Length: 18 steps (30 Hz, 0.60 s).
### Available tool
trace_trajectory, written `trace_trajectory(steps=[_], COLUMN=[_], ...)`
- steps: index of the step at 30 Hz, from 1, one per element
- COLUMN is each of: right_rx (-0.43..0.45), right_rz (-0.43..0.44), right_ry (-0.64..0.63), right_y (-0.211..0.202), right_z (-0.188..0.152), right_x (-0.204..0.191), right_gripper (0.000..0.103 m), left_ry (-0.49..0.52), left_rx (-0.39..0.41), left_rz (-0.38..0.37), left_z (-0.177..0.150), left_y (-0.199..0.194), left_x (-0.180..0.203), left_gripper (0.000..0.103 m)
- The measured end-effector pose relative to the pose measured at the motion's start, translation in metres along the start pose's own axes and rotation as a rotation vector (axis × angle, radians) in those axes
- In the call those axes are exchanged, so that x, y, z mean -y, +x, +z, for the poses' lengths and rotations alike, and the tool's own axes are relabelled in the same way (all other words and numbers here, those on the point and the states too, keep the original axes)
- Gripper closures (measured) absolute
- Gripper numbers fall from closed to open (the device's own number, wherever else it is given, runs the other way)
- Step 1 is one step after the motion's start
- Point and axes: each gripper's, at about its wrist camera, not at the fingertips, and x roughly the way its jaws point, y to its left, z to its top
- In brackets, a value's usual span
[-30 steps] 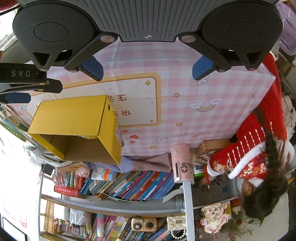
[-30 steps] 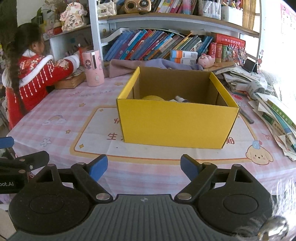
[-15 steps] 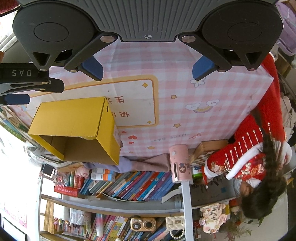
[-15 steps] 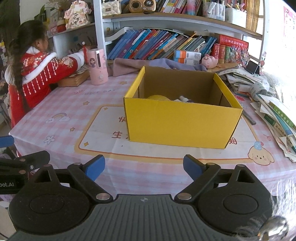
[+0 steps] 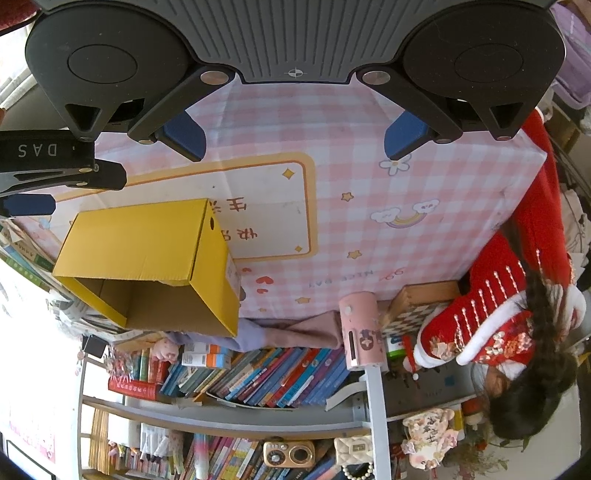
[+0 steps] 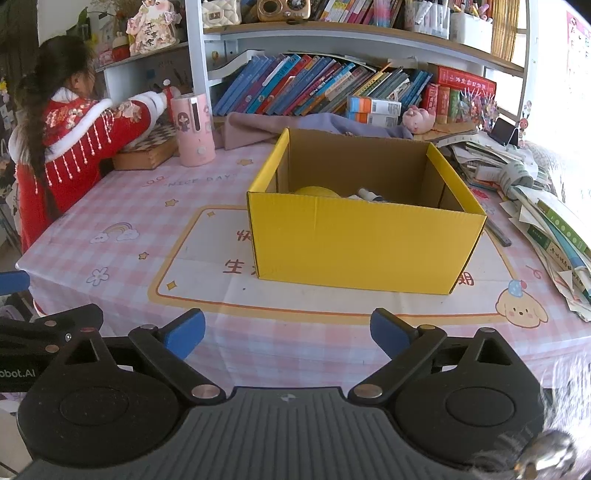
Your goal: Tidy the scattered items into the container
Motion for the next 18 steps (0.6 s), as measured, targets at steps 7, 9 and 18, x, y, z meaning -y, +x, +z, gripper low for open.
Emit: trace_trajectory(steps=[7, 9, 18], right_rx=[-0.009, -0.009, -0.011], right_rz=[-0.001, -0.001, -0.003], right_ry=[-0.008, -0.008, -0.005], right_y=[0.0029, 0.0030, 0.0036], right_z=[0.0009, 0.0008, 0.0012], right_x=[-0.0021, -0.0022, -0.0006], right_gripper=[0.006, 0.006, 0.006], left_ry=[-0.006, -0.007, -0.006], left_rx=[-0.003, -0.002, -0.003], left_rz=[-0.004, -0.006, -0.007], left_z=[0.0007, 0.0008, 0.0013], left_y=[0.0022, 0.0025, 0.0040], left_x=[-0.0010, -0.0007, 0.0013], left_gripper=[0.000, 0.000, 0.000])
